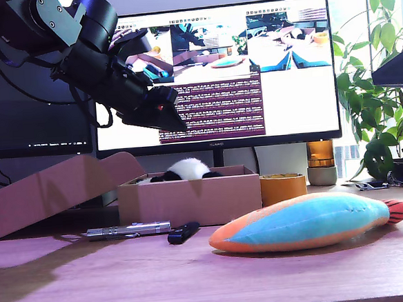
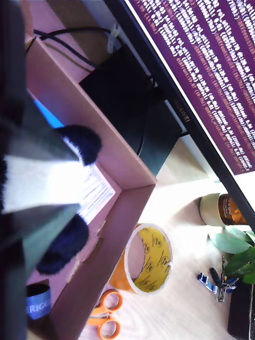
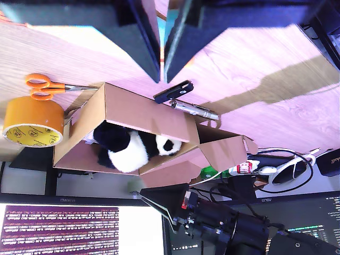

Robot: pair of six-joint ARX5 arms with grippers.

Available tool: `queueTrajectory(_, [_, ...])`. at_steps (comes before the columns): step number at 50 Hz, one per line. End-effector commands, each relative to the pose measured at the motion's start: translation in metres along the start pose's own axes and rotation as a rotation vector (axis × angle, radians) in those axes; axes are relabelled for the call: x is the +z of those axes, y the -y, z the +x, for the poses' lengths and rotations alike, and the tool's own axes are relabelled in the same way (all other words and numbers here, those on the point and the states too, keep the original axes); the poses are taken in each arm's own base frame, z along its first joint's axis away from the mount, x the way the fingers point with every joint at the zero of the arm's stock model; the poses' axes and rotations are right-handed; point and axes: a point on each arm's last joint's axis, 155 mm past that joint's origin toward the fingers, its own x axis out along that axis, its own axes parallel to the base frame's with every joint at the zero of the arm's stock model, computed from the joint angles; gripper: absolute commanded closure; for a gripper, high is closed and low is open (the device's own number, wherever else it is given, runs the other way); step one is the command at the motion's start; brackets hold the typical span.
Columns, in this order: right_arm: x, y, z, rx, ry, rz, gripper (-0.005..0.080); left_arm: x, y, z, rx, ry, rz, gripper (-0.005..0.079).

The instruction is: Pick up the panda toy and place it inside the cardboard box

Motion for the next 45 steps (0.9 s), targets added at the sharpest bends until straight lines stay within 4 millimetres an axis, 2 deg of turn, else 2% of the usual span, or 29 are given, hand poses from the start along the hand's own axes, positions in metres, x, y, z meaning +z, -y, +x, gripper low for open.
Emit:
queueTrajectory(1, [-0.003,-0.001,0.001,0.003,-0.006,0.002,0.0765,0.026,0.001,-0.014,-0.001,0.05,-0.009,0.0772])
queueTrajectory(8, [-0.003,0.0,0.001,0.002,-0.006,0.002,0.0765,0.038,0.007,-0.035,-0.02,0.042,-0.031,0.0762])
queueTrajectory(18, [-0.003,0.01,0.0,-0.056,-0.004,0.002,0.0765,0.037,0.016,-0.063,-0.044,-0.014,-0.056,0.0762])
queueTrajectory(30, [-0.004,0.049,-0.006,-0.24,-0.011,-0.02,0.0765,0.037,0.012,-0.084,-0.041,-0.036,-0.096,0.0762])
queueTrajectory(45, [-0.007,0.106,-0.028,-0.476,-0.014,0.024,0.0765,0.03,0.001,-0.112,0.002,-0.032,-0.131,0.0762])
